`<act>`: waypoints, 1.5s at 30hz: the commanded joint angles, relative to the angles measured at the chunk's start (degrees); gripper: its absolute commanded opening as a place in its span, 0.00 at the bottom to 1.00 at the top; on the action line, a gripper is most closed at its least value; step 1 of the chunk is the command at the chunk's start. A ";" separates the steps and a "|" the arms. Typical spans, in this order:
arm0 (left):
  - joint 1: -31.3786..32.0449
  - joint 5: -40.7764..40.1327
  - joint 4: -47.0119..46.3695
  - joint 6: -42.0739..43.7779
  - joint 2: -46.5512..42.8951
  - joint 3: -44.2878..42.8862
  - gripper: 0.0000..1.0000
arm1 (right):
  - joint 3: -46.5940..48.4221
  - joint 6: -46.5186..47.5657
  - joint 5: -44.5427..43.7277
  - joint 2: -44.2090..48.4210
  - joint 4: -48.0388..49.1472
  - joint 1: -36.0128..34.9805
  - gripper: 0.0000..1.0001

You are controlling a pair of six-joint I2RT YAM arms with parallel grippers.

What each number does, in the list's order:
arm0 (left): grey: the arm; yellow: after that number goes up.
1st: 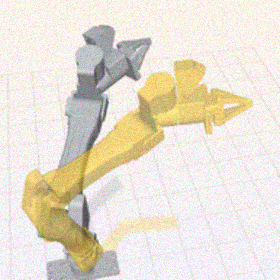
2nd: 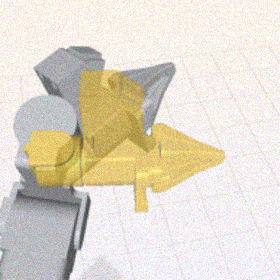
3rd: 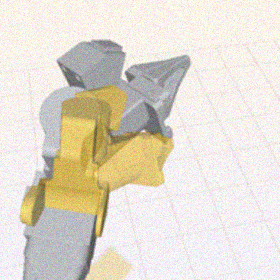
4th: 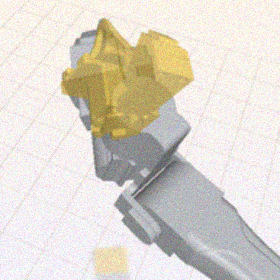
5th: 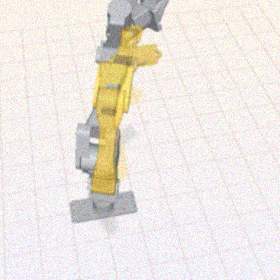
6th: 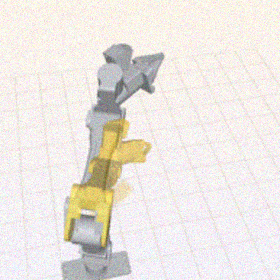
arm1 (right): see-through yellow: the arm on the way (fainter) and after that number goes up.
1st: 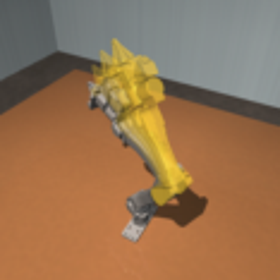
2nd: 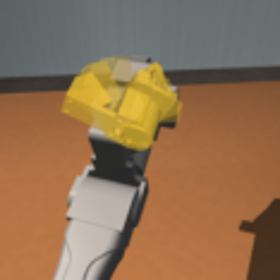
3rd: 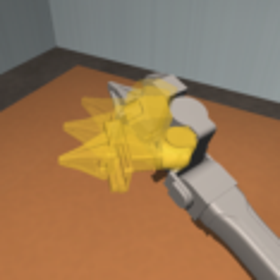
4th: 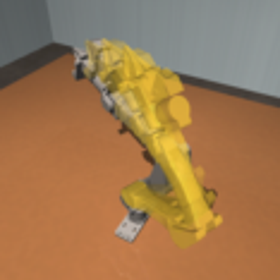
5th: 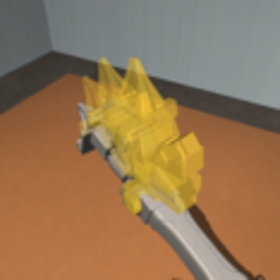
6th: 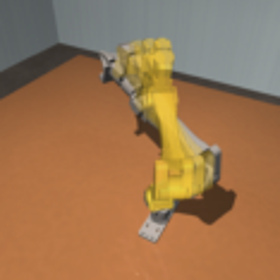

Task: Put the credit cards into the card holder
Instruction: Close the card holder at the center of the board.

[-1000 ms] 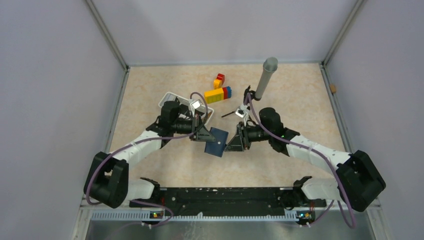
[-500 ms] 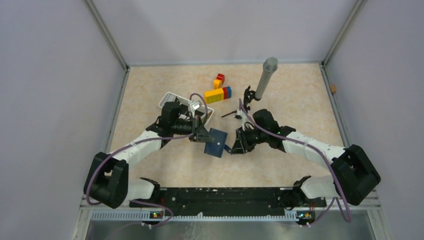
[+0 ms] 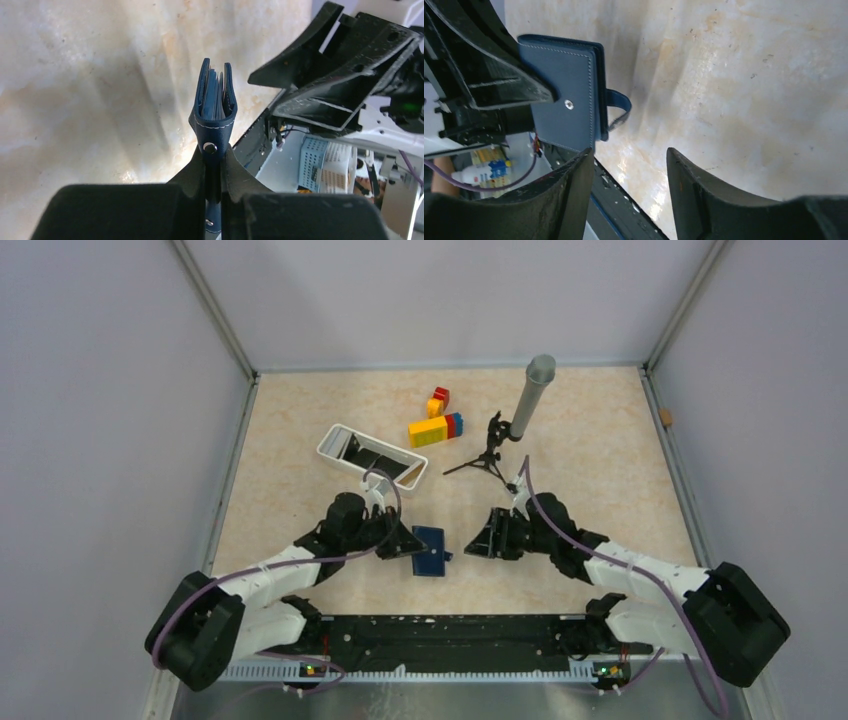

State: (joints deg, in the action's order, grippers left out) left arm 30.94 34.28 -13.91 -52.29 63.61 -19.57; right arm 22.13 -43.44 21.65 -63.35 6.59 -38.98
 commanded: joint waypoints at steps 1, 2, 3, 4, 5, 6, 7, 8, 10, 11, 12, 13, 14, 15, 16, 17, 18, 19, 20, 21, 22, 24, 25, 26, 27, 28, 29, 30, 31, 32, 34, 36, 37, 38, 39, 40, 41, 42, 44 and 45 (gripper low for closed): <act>3.73 -10.90 -5.56 -4.28 -0.65 0.45 0.00 | -0.78 -12.72 -4.33 0.05 11.15 -2.54 0.52; 4.21 -12.08 -5.24 -4.35 -0.42 0.61 0.00 | -0.30 -13.50 -4.85 -1.21 10.90 -3.40 0.51; 4.41 -12.72 -4.98 -4.50 -0.08 0.79 0.00 | -0.03 -14.29 -5.34 -2.48 11.17 -4.21 0.50; 4.62 -13.32 -4.16 -4.56 0.25 0.84 0.00 | 0.15 -15.16 -5.66 -3.70 12.07 -5.00 0.49; 4.77 -13.86 -3.45 -4.48 0.59 0.85 0.00 | 0.17 -16.07 -5.99 -4.98 13.11 -5.87 0.49; 4.81 -14.46 -2.52 -4.22 0.89 0.73 0.00 | 0.37 -16.82 -6.33 -6.51 13.90 -6.57 0.49; 5.03 -15.09 -1.46 -3.83 1.09 0.54 0.00 | 0.74 -17.18 -6.68 -7.55 14.44 -7.15 0.49; 5.25 -15.46 -0.79 -3.48 1.22 0.43 0.00 | 1.27 -17.28 -7.22 -8.46 14.34 -7.68 0.49; 5.40 -15.88 0.10 -3.02 1.41 0.33 0.00 | 2.90 -16.95 -8.50 -9.92 12.40 -8.42 0.47; 5.48 -15.99 0.27 -2.92 1.41 0.32 0.00 | 3.84 -16.49 -9.28 -10.57 11.26 -8.68 0.47; 5.46 -16.07 0.37 -2.83 1.49 0.32 0.00 | 4.66 -15.97 -10.05 -11.03 10.15 -8.92 0.46; 5.45 -16.02 0.39 -2.82 1.63 0.32 0.00 | 5.30 -15.61 -10.66 -11.57 9.43 -9.07 0.45; 5.46 -15.99 0.39 -2.81 1.74 0.25 0.00 | 5.96 -15.37 -11.05 -12.18 9.03 -9.21 0.44; 5.45 -16.00 0.39 -2.77 2.03 0.22 0.00 | 6.55 -15.19 -11.36 -12.78 8.63 -9.38 0.43; 5.49 -16.00 0.42 -2.81 2.17 0.21 0.00 | 7.26 -14.89 -11.51 -13.50 8.42 -9.55 0.42; 5.53 -16.00 0.45 -2.77 2.43 0.23 0.00 | 8.12 -14.68 -11.69 -14.22 7.99 -9.68 0.42; 5.54 -16.00 0.58 -2.73 2.67 0.17 0.00 | 8.82 -14.43 -11.98 -14.95 7.43 -9.88 0.41; 5.58 -16.05 0.68 -2.73 2.77 0.20 0.00 | 9.67 -14.10 -12.24 -15.69 6.54 -10.04 0.41; 5.54 -16.13 0.88 -2.73 2.80 0.15 0.00 | 10.63 -13.72 -12.73 -16.34 5.29 -10.31 0.40; 5.54 -16.27 1.15 -2.68 2.74 0.11 0.00 | 11.64 -13.32 -13.27 -16.93 4.00 -10.63 0.40; 5.54 -16.53 1.51 -2.60 2.68 0.08 0.00 | 12.58 -12.79 -13.78 -17.45 2.78 -11.06 0.40; 5.59 -16.94 2.27 -2.27 2.52 -0.09 0.00 | 14.54 -11.77 -15.17 -18.59 0.39 -12.07 0.40; 5.57 -17.04 2.59 -2.13 2.53 -0.16 0.00 | 15.39 -11.39 -15.83 -19.05 -0.83 -12.45 0.40; 5.57 -17.12 2.82 -2.04 2.49 -0.31 0.00 | 16.34 -11.08 -16.63 -19.61 -2.09 -12.89 0.39; 5.66 -17.14 2.96 -1.98 2.44 -0.37 0.00 | 17.47 -10.39 -17.57 -20.26 -3.71 -13.26 0.39; 5.67 -17.14 3.08 -1.94 2.47 -0.42 0.00 | 18.68 -9.79 -18.80 -21.09 -5.65 -13.69 0.39; 5.63 -17.22 3.17 -1.87 2.48 -0.50 0.00 | 20.02 -9.27 -19.91 -21.97 -7.83 -14.12 0.39; 5.65 -17.21 3.36 -1.78 2.40 -0.59 0.00 | 21.11 -8.83 -20.64 -22.78 -10.03 -14.70 0.38; 5.67 -17.23 3.53 -1.70 2.47 -0.70 0.00 | 22.09 -8.54 -21.19 -23.54 -11.06 -15.06 0.37; 5.63 -17.23 3.66 -1.63 2.43 -0.78 0.00 | 22.87 -8.20 -21.36 -24.16 -11.90 -15.44 0.37; 5.71 -17.23 3.71 -1.58 2.48 -0.84 0.00 | 24.38 -7.51 -23.10 -25.20 -13.39 -16.16 0.36; 5.73 -17.23 3.86 -1.50 2.41 -0.81 0.00 | 26.09 -6.98 -23.84 -26.10 -14.73 -16.74 0.36; 5.78 -17.23 3.89 -1.50 2.46 -0.82 0.00 | 26.87 -6.60 -24.19 -26.59 -15.33 -17.05 0.36; 5.74 -17.23 3.89 -1.50 2.48 -0.84 0.00 | 27.60 -6.36 -24.59 -26.97 -16.04 -17.41 0.36; 5.79 -17.23 3.89 -1.50 2.43 -0.82 0.00 | 28.26 -6.07 -24.90 -27.39 -16.68 -17.77 0.36; 5.80 -17.31 3.97 -1.50 2.35 -0.82 0.00 | 28.91 -5.78 -25.35 -27.76 -17.38 -18.11 0.36; 5.85 -17.32 4.03 -1.50 2.36 -0.86 0.00 | 29.46 -5.57 -25.78 -28.13 -17.99 -18.38 0.36; 5.82 -17.32 4.06 -1.47 2.38 -0.94 0.00 | 29.96 -5.31 -26.03 -28.62 -18.52 -18.67 0.36; 5.85 -17.32 4.06 -1.46 2.46 -0.91 0.00 | 30.87 -4.88 -26.68 -29.34 -19.54 -19.17 0.36; 5.83 -17.30 4.05 -1.46 2.48 -0.91 0.00 | 31.16 -4.83 -26.76 -29.63 -19.81 -19.33 0.36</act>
State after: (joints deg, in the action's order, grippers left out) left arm 36.47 17.82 -10.02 -55.16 66.28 -18.65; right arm 49.93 -50.04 -2.55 -91.70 -10.13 -56.93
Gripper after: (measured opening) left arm 0.056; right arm 0.363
